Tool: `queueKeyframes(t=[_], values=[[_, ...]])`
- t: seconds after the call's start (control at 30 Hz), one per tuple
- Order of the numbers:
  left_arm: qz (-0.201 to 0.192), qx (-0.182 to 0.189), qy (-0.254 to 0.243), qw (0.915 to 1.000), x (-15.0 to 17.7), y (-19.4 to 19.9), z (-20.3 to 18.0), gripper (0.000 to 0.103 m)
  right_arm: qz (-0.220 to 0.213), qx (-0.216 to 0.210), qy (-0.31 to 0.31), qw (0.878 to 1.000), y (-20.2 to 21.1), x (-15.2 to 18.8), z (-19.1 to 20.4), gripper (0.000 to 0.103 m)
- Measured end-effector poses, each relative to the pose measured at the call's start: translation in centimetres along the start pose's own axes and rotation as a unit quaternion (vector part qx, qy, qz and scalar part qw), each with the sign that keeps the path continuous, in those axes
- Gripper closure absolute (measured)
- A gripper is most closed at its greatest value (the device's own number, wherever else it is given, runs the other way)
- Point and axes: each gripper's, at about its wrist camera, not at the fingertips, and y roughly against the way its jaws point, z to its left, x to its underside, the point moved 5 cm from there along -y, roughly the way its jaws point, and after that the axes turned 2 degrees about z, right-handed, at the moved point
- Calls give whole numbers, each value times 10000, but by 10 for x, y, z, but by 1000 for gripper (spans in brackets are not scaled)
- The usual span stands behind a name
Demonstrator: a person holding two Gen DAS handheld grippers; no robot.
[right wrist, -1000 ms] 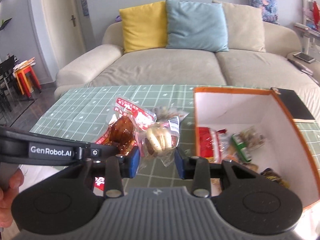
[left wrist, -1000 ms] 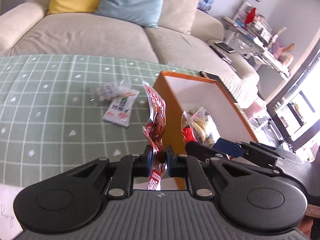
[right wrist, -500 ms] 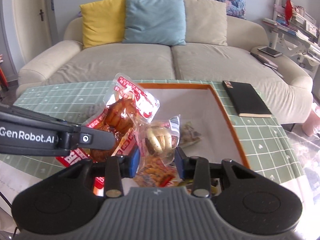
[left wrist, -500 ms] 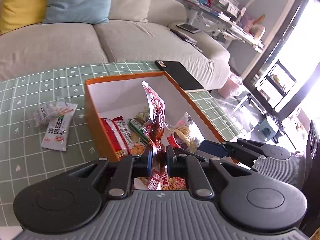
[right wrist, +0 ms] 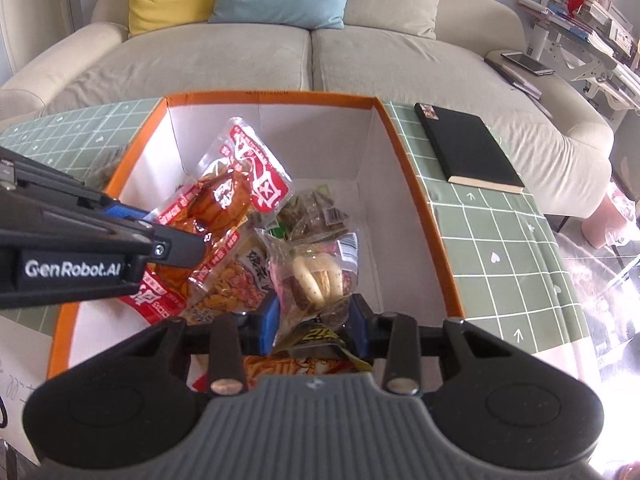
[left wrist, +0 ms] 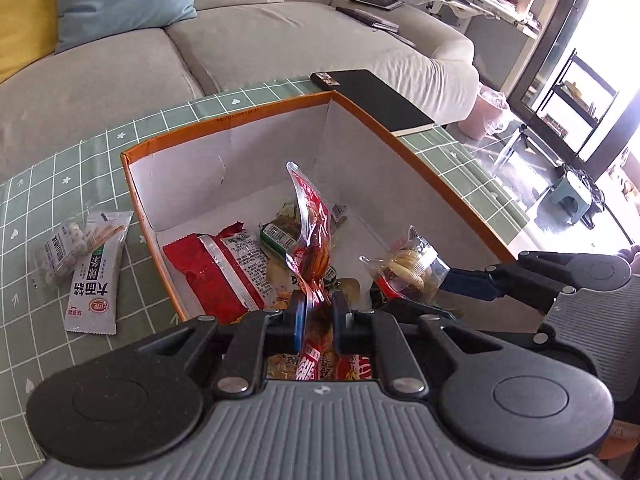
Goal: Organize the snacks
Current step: 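Carry the meat packet with the left gripper while the right gripper carries the bread packet into the box, then lower both packets into the box and open both grippers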
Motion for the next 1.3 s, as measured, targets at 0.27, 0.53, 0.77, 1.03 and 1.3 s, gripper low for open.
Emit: queueKeyframes(t=[0.27,0.53,0.77,1.03,1.3], values=[[352,61,-57,9993,1,-25,2,89,231,-32,164,9996,-22,1,6,68],[585,91,-294,9978,3,-35,-4,89,361,-13,269,9990,-31,3,13,68],[642,158,-198,9976,3,-32,-3,88,536,-1,455,9975,-35,2,16,67],[481,51,-184,9987,3,-17,-4,77,623,50,462,9970,-28,1,20,63],[124,21,-170,9998,0,10,-4,60,574,202,451,9971,-15,-1,20,45]])
